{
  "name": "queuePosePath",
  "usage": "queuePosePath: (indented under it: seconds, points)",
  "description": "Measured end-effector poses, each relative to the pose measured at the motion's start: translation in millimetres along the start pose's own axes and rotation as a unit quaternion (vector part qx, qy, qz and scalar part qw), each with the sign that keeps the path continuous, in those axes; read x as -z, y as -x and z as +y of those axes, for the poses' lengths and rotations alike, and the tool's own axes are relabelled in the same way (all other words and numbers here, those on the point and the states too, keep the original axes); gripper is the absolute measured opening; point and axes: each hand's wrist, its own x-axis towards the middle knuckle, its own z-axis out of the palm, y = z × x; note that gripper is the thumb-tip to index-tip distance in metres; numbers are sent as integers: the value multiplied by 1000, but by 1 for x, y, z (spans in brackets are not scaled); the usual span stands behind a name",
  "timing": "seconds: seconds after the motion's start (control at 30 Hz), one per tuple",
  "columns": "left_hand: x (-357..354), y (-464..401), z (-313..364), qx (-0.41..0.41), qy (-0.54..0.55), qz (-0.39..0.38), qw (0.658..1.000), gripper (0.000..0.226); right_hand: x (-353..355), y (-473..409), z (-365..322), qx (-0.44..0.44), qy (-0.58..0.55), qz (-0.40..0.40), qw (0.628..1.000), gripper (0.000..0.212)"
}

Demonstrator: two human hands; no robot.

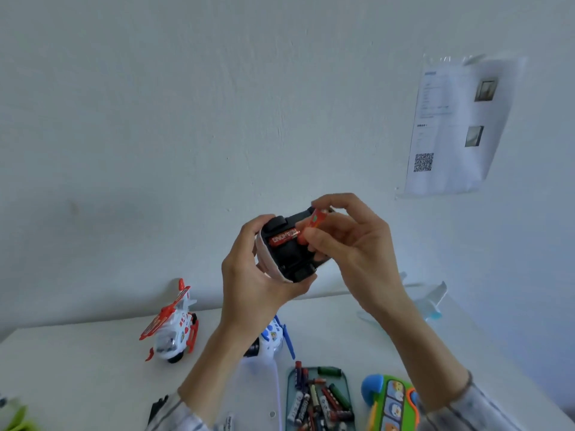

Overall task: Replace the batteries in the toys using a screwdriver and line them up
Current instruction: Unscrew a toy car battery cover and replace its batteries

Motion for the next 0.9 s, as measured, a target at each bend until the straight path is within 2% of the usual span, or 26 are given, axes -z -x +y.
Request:
queuePosePath:
  seconds: [0.07,0.13,0.23,0.37,0.43,0.47,0.53,0.6,0.67,0.7,0.77,0.9]
  points:
    - [-2,0,1,-7,-4,-5,1000,78,-5,4,9,20,52,12,998,30]
    - [-4,0,1,-11,-1,-8,1000,76,-7,5,18,76,137,18,987,30]
    - [-5,-1,-2,-10,-4,-12,1000,77,-7,4,28,185,267,-5,946,22]
    - [-4,-1,-8,9,25,-15,1000,82,-11,6,32,185,296,-38,936,16]
    - [-5,2,-10,20,38,-21,999,82,-15,10,31,144,288,-5,947,15]
    - [-5,5,-11,24,43,-21,999,82,-15,10,29,108,298,22,948,21]
    - [-5,15,-13,37,57,-30,997,82,-14,13,27,20,371,61,926,53]
    - [-4,29,-19,42,63,-43,996,79,-5,16,30,-97,383,31,918,85]
    - [-4,46,-28,48,52,-59,996,79,4,21,40,-199,313,-26,928,101]
    - [-4,57,-33,56,44,-65,995,80,8,27,48,-237,279,-46,929,102]
    - [-4,74,-42,75,35,-75,994,81,12,39,64,-274,258,-57,925,89]
    - [-6,96,-56,118,39,-108,986,86,17,62,94,-285,276,-27,918,73]
